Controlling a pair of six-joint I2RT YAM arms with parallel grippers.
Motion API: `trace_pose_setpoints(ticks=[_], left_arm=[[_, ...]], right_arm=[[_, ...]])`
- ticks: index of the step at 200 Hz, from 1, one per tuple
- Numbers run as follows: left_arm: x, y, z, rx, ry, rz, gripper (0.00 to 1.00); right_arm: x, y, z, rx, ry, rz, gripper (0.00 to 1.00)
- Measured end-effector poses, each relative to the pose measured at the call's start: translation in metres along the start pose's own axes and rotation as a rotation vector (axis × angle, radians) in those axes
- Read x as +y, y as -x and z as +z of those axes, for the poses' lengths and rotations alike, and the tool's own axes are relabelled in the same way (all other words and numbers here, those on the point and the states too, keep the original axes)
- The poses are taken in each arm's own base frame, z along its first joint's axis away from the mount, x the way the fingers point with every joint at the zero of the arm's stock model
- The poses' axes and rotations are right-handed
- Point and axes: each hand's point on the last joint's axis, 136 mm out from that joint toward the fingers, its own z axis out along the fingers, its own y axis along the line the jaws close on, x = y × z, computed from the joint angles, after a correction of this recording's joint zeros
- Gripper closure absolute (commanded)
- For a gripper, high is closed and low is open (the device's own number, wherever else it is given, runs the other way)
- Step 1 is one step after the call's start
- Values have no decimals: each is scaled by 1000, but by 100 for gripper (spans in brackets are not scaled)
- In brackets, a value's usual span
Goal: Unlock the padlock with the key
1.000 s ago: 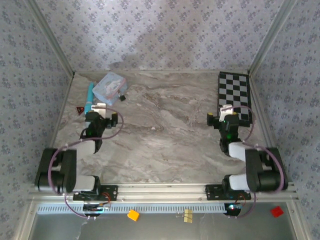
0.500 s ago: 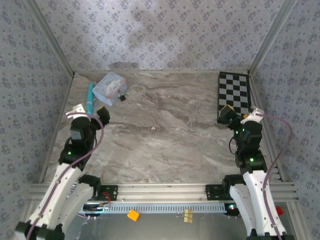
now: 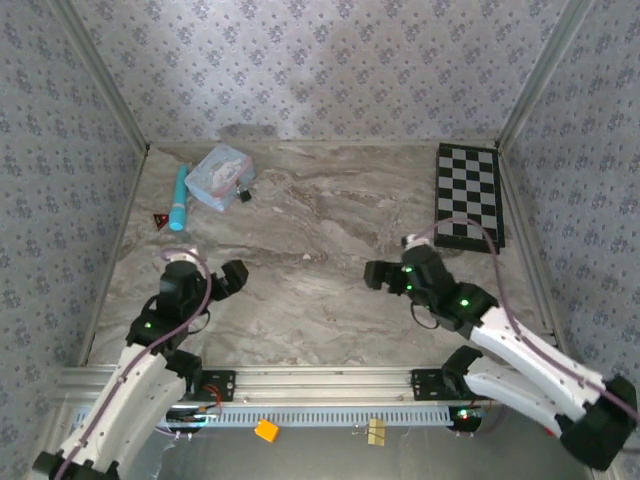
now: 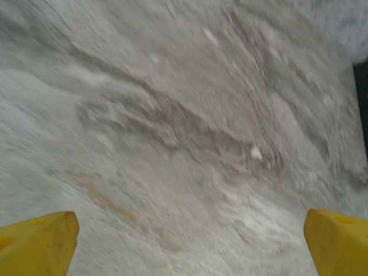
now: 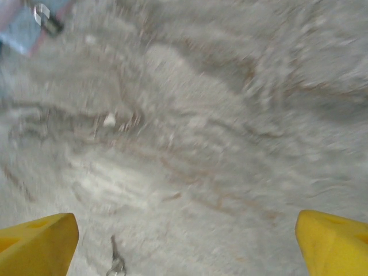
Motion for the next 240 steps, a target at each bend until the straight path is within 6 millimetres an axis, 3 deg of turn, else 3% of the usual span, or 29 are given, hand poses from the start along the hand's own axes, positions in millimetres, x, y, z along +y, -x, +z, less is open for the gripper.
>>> trace_pose_setpoints(ticks=[18, 38, 90, 137, 189, 240], left_arm=[[-8, -22, 11, 69, -37, 14, 0], [-16, -35, 16, 112, -54, 30, 0], [-29, -30, 19, 74, -94, 2, 0], [-34, -33, 22, 72, -113, -9, 0], [-38, -33, 24, 71, -124, -19, 0], [-36, -34, 28, 70, -107, -20, 0]], right_arm=[[26, -25, 15, 80, 3, -58, 2], [41, -52, 32, 162, -13, -90, 5], [51, -105, 65, 318, -52, -82, 14], [68, -128, 79, 395, -9, -50, 30], [81, -133, 86, 445, 7, -53, 55], [76, -147, 93, 498, -27, -62, 57]])
